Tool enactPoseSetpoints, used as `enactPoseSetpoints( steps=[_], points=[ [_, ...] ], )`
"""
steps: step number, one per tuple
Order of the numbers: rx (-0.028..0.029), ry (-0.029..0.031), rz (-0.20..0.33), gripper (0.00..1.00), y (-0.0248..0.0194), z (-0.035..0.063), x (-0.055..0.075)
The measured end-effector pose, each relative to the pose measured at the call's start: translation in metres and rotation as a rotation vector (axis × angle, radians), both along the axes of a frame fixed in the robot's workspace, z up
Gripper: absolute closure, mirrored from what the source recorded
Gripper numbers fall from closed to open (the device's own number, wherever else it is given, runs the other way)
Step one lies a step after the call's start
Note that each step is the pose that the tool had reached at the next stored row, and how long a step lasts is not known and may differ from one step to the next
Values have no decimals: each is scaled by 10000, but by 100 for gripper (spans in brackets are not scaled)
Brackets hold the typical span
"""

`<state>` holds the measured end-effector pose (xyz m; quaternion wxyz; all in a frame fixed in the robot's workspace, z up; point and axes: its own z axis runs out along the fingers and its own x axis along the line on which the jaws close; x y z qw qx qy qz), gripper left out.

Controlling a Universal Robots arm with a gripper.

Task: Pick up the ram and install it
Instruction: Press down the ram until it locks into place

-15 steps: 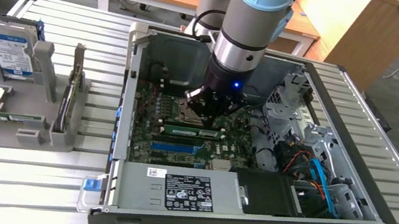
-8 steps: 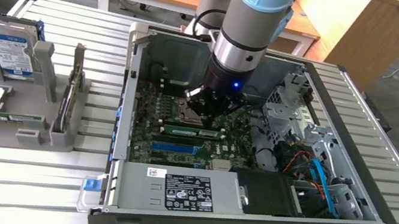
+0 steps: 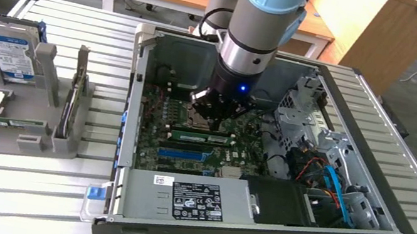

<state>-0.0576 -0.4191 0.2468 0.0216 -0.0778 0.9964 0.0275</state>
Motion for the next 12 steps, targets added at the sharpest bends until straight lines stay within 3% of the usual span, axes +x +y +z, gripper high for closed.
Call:
enactPoseSetpoints(
  steps=[4, 7, 9, 12],
  points=[
    [10, 2, -22, 89, 1, -1, -3],
    [43, 71, -149, 89, 0, -1, -5],
    [66, 172, -174, 89, 0, 0, -5],
    [82, 407, -185, 89, 0, 0, -4]
  ],
)
